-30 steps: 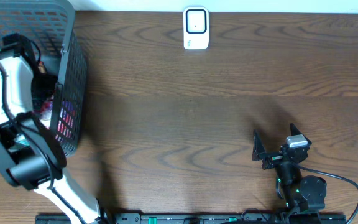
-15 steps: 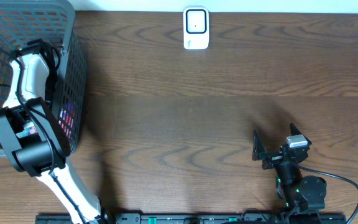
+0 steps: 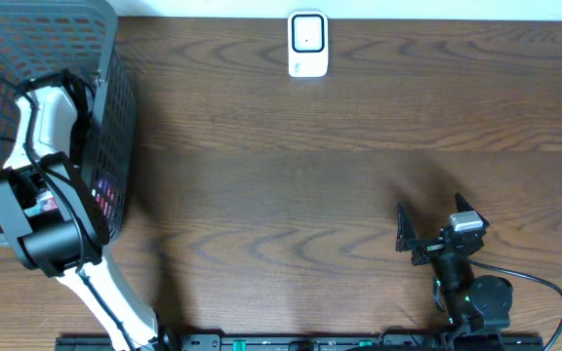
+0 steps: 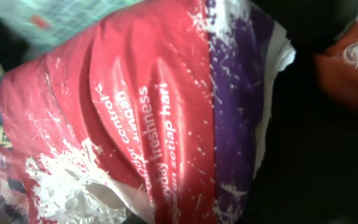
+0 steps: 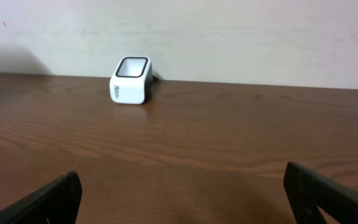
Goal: Scan the item barcode
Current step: 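Lift the wipes pack out and place it on the table near the scanner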
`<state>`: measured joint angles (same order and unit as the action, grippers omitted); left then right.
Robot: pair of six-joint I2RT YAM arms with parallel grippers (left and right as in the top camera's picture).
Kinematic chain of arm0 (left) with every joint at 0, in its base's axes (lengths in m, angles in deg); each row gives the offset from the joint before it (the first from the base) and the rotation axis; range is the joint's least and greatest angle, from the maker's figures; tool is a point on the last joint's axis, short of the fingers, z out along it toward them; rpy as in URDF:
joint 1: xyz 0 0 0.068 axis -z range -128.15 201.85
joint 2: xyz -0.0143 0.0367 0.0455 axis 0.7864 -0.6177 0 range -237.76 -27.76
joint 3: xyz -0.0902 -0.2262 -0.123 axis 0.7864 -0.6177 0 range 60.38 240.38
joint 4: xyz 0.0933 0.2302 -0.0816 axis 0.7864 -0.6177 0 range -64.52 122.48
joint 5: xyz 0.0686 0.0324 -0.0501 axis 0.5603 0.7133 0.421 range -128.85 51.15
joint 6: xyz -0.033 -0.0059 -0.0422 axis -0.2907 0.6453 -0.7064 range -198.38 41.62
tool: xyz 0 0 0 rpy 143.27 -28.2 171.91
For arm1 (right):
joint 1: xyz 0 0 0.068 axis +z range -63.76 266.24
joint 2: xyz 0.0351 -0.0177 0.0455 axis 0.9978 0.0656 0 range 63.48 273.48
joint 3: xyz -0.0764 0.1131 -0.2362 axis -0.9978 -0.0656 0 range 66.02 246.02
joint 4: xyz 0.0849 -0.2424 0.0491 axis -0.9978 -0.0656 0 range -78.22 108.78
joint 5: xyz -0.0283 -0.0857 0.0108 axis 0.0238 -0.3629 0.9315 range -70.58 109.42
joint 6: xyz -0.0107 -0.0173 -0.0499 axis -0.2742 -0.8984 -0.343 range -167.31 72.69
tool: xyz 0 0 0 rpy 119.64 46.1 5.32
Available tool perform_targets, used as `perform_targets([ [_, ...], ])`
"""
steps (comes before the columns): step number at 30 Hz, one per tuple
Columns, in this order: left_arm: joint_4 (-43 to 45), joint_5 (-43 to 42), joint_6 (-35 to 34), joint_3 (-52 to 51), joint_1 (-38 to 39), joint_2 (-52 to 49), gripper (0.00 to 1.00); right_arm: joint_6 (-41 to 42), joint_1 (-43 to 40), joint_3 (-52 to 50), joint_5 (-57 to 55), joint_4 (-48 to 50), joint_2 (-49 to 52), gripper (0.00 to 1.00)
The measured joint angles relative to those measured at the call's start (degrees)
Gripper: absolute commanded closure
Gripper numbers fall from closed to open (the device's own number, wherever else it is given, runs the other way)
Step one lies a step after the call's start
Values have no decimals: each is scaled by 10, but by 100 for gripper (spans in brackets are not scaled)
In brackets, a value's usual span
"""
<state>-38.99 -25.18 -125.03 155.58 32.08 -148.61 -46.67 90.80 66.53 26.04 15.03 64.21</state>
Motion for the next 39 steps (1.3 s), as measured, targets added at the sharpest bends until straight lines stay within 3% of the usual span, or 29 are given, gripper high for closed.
perform_targets([
  [7,2,-1,2,98,-22,83,93,0,0,0,0,0,0,1],
  [13,85,-6,2,140,-22,270,93,0,0,0,0,0,0,1],
  [21,230,-76,12,142,8,450,93,0,0,0,0,0,0,1],
  [25,277,-120,51,142,90,510,93,0,0,0,0,0,0,1],
  [30,257,-152,87,142,245,539,93,0,0,0,0,0,0,1],
  [35,253,-154,166,134,406,497,93,0,0,0,0,0,0,1],
  [39,228,-155,233,125,485,420,93,0,0,0,0,0,0,1],
])
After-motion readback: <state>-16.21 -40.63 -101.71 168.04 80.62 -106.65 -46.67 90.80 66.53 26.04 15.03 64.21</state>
